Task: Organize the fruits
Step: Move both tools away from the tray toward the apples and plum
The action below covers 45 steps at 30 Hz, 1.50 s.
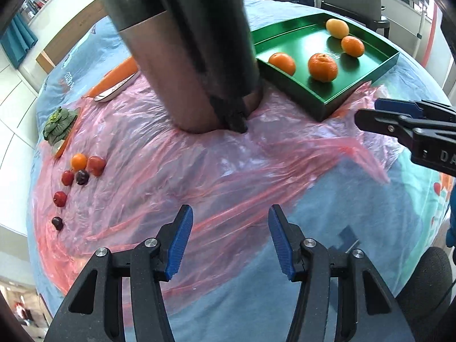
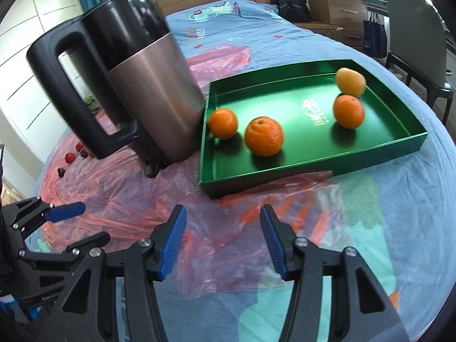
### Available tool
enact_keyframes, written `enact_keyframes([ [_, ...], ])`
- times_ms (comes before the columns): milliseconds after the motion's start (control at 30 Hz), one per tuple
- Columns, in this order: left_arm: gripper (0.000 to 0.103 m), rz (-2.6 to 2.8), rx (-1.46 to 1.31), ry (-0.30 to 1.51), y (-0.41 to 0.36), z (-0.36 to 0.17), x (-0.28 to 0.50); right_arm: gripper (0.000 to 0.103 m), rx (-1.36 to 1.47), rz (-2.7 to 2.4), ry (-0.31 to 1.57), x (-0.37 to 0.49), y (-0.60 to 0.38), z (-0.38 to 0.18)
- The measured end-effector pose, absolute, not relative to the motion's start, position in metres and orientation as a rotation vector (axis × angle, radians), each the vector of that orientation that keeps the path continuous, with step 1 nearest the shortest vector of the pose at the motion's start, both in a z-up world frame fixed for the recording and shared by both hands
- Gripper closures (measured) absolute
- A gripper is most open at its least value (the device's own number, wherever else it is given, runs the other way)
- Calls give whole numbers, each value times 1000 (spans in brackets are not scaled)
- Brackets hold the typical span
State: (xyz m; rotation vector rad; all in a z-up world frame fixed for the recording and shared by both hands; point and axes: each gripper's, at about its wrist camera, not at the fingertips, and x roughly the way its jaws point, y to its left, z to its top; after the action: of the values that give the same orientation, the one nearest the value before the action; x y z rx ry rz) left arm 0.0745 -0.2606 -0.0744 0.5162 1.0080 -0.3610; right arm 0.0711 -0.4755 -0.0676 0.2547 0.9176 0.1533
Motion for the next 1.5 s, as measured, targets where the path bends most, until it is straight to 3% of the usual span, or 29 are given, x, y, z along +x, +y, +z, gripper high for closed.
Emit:
enact_keyframes([
  [400, 54, -216, 535, 967, -181, -77, 93, 34, 200, 401, 975, 62, -380, -76],
  [933, 50, 74, 564, 949, -80, -76, 111, 34, 151, 696, 905, 90, -270, -74],
  [1500, 50, 287, 411, 914, 4, -72, 166, 34, 48, 748, 824, 175, -191, -63],
])
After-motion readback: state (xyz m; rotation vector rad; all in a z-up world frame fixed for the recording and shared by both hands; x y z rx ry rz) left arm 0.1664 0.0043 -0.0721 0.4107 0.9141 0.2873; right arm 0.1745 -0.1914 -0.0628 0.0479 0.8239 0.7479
